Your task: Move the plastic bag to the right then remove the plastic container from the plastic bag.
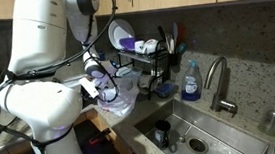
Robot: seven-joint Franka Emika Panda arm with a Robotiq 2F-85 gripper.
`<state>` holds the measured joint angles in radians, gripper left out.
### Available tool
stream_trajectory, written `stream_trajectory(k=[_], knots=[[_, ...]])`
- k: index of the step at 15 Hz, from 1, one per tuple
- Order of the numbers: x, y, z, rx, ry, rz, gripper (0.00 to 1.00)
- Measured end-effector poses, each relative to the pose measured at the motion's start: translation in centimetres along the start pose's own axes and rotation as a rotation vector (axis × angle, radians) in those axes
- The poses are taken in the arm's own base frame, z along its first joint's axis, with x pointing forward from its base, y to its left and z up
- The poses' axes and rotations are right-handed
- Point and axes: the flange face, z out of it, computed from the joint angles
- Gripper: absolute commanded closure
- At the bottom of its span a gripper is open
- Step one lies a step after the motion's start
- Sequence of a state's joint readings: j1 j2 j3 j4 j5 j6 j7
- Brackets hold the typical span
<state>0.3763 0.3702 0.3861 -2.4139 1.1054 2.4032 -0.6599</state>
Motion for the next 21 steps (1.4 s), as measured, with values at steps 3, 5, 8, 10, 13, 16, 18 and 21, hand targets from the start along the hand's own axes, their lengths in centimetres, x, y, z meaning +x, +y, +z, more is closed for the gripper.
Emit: stream_trajectory(k=[3, 5, 8, 10, 13, 16, 18, 21], knots=[[0.1, 0.3, -0.2, -0.005, 0.007, 0.003, 0.44], [0.4, 0.8, -0.8, -0.016, 0.022, 0.008, 0.28], [1.0, 1.6, -2.2, -0.041, 0.061, 0.009, 0.06], [1.4, 1.7, -3.6, -0.053, 0.088, 0.002, 0.0], [2.0, 1.0, -6.0, -0.055, 0.138, -0.015, 0.0], [2.3, -0.6, -8.6, -0.061, 0.193, -0.046, 0.0], [2.2, -1.7, -10.3, -0.067, 0.227, -0.064, 0.0], [1.7, -3.2, -12.3, -0.092, 0.26, -0.062, 0.0]])
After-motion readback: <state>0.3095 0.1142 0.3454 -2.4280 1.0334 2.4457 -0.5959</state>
